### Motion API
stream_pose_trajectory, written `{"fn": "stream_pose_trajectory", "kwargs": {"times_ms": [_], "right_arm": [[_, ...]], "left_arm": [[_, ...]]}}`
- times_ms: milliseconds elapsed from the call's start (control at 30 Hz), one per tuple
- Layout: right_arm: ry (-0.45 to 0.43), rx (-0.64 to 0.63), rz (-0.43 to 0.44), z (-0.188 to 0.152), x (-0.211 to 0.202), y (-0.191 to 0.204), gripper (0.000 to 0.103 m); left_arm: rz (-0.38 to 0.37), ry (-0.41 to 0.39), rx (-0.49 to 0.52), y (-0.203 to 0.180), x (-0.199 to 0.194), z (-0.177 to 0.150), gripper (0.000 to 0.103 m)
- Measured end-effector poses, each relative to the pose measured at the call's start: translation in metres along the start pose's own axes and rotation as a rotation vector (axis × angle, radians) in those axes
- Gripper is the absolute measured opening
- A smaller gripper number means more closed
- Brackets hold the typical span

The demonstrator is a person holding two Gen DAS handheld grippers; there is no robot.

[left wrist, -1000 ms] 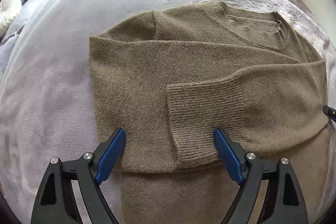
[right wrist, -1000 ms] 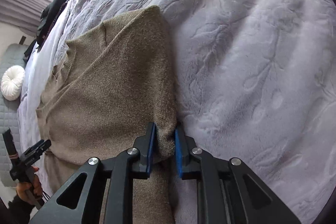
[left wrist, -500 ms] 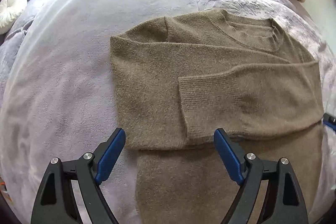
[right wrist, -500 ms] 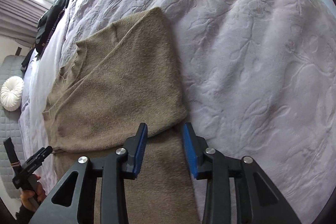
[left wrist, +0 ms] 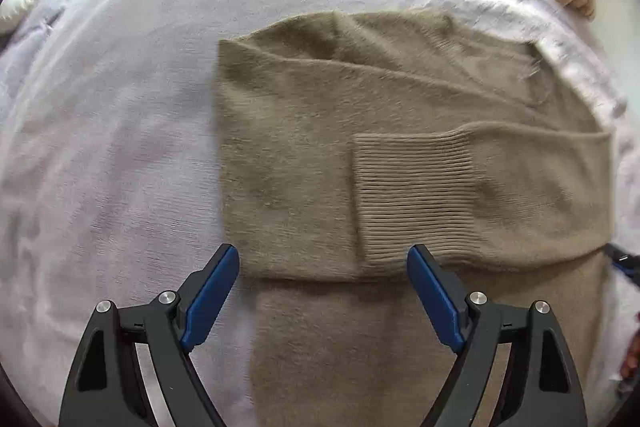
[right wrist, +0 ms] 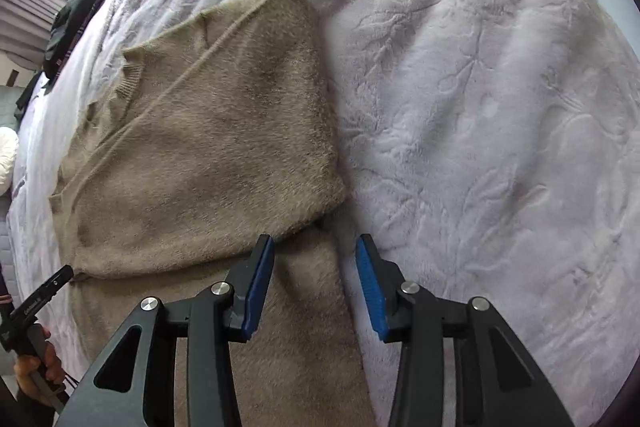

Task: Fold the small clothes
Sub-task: 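Open the right gripper and withdraw it from the folded side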

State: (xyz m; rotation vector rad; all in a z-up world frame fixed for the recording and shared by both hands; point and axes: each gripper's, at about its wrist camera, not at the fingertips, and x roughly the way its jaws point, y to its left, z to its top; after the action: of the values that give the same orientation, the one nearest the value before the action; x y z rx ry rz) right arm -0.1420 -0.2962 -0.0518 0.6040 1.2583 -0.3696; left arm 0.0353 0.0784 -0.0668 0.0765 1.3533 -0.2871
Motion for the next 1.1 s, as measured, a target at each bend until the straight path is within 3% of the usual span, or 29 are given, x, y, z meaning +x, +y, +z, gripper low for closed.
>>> {"fn": "stream_pose_trajectory", "kwargs": {"times_ms": [67,167,200,233,367,467,633,767,1100], "right_arm": [[-0.005,0.001,0.020,-0.003,-0.004,0.001,0.046],[-0.010,-0.009,0.034,-0.007,-0.008,0.010,0.046],[-0.009,-0.011,0.042,-0.008,-0.008,0.013,0.046],[-0.007,-0.012,0.048,-0.008,-0.008,0.015,0.046],[-0.020,-0.043,0.084,-0.010,-0.014,0.032,0.047],[-0.031,-0.080,0.115,-0.013,-0.016,0.045,0.047],[0.029,-0.069,0.040,-0.010,0.015,0.041,0.047],[0.042,0.035,0.068,-0.008,0.022,0.014,0.046],[0.043,-0.001,0.076,-0.019,0.001,0.018,0.047]], "left_arm": [[-0.090,-0.001,-0.009,-0.001,-0.003,0.001,0.080],[-0.182,0.041,-0.008,-0.006,0.004,0.004,0.040],[-0.196,0.052,-0.005,-0.008,0.007,0.004,0.021],[-0.199,0.051,-0.004,-0.006,0.006,0.008,0.019],[-0.226,0.001,0.009,-0.004,-0.007,0.002,0.015],[-0.194,0.008,0.045,-0.005,-0.004,-0.002,0.015],[-0.178,0.017,0.016,0.000,0.011,0.001,0.015],[-0.079,-0.009,0.037,0.006,0.001,0.002,0.015],[-0.011,0.016,0.045,0.015,-0.005,-0.008,0.015]]}}
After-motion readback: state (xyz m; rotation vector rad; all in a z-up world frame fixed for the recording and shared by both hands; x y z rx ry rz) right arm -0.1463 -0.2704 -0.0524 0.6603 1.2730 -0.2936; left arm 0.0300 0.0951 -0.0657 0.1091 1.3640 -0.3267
